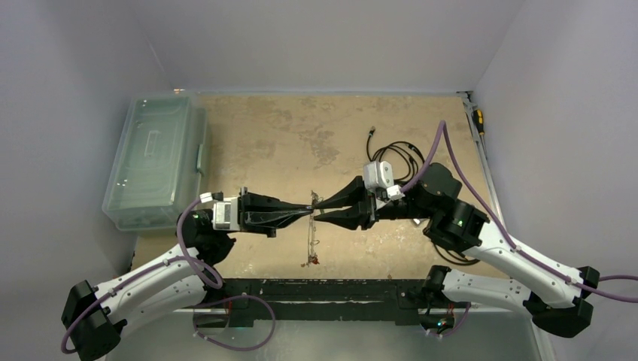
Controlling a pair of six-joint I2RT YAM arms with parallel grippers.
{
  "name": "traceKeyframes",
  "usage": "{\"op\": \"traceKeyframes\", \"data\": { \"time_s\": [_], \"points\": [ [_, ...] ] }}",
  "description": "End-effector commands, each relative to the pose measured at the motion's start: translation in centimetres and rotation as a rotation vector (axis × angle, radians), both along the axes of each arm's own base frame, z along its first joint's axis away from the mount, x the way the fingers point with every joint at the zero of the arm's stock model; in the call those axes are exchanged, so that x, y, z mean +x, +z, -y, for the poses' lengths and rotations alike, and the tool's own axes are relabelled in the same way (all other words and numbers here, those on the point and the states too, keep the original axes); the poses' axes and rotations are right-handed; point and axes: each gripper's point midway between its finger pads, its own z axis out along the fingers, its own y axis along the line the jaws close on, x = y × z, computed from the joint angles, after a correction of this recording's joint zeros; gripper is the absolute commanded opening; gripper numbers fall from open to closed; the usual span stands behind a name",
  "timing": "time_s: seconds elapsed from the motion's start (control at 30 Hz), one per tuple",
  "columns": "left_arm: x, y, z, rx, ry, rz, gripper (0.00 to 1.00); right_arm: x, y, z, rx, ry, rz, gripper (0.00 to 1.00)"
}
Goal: Put the keys on the keyring
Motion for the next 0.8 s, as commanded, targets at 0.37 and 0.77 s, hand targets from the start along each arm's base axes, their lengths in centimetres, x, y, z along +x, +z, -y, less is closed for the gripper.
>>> {"op": "traceKeyframes", "data": {
  "time_s": [0.37,0.77],
  "points": [
    [-2.3,0.8,-0.7,-0.038,-0.097,0.060,0.00,-0.2,2.5,-0.1,0.056,0.010,0.049,0.07],
    [-3.0,0.2,0.0,0.013,-0.164,0.078,0.00,-0.4,1.8,-0.5,0.015,0.038,0.030,0.09]
  ]
}}
